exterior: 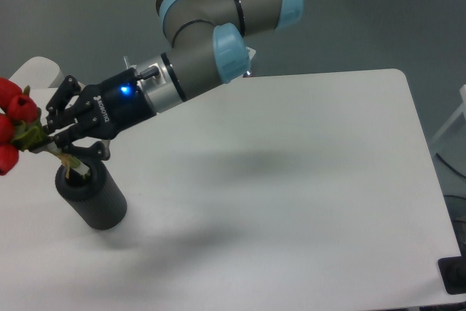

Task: Insert the flowers into the vase
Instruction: 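Lower the tulip stems down into the black vase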

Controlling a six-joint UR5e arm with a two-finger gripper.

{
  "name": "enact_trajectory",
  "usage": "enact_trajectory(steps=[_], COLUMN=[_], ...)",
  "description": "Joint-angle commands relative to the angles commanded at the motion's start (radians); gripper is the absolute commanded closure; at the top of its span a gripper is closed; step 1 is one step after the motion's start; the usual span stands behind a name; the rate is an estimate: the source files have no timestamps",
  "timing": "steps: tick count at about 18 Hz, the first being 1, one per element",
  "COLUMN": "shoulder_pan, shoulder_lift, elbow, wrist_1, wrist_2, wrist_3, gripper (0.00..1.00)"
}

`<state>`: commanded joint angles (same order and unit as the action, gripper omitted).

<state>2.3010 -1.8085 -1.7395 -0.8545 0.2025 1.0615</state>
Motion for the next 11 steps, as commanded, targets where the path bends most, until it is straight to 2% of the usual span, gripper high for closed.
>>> enact_trajectory(steps=[6, 11], shoulder_pan=[-0.015, -0.012], shoulder_lift=[-0.014, -0.025], elbow=[-0.006, -0.071], wrist_1=[0.008, 0.008], wrist_2=[0.002, 0.002], wrist_3=[0.015, 0.133], gripper=[0.86, 0.85])
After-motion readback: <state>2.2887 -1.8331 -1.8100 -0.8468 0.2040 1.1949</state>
